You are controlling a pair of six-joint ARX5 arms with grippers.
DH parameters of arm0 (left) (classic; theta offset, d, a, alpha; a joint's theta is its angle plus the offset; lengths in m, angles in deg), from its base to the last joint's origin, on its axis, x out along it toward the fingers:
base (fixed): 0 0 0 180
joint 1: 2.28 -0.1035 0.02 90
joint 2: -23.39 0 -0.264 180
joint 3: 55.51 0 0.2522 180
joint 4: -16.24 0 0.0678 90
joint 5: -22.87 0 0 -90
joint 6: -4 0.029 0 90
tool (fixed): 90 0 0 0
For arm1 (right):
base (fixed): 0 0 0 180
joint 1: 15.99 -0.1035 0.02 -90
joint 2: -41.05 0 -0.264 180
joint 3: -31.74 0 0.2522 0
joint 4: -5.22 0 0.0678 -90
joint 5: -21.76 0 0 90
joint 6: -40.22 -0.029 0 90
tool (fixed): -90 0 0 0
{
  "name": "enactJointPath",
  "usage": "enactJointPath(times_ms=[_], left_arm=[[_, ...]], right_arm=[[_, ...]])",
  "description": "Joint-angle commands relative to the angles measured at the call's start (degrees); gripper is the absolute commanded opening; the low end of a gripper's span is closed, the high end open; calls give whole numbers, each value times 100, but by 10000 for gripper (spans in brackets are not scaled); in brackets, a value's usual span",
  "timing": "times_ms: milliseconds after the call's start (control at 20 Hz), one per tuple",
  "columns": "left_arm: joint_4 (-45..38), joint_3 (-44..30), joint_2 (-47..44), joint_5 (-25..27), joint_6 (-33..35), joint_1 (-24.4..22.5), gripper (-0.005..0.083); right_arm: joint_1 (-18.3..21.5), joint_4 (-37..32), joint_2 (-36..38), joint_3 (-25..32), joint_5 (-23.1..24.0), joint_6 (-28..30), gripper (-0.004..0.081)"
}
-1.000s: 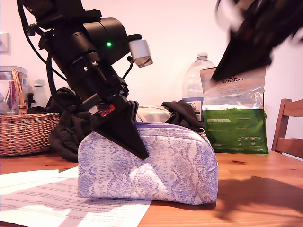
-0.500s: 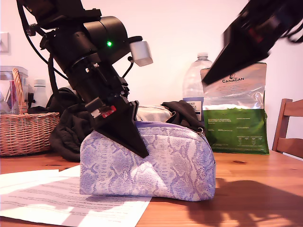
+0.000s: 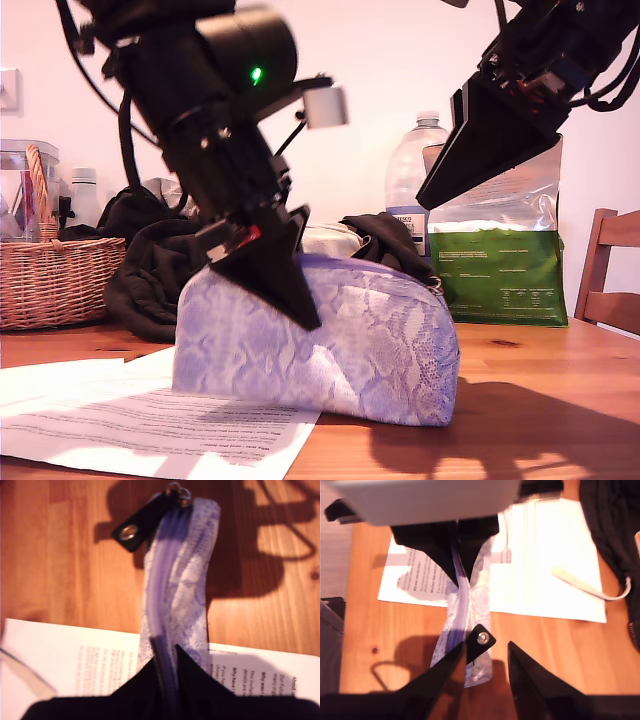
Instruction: Open the zipper in the zip bag in front of you
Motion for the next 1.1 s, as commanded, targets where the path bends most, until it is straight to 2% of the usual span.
enactJointPath(times_ms=[0, 150, 350, 600, 1050], left_arm=[[-15, -42, -306, 103, 83, 42, -19], [2, -42, -501, 249, 177, 94, -19], [-11, -42, -601, 330, 479, 170, -19], [-138, -42, -634, 570, 737, 234, -19], [-592, -42, -1021, 599, 1036, 234, -19]], right_arm=[[-24, 74, -15, -9, -7, -208, 264], [-22, 120, -15, -13, -55, -1091, 322], [131, 57, -15, -13, -625, -1954, 327], [446, 87, -15, -13, -1384, -2332, 337], [592, 144, -50, -13, -1408, -2553, 337]])
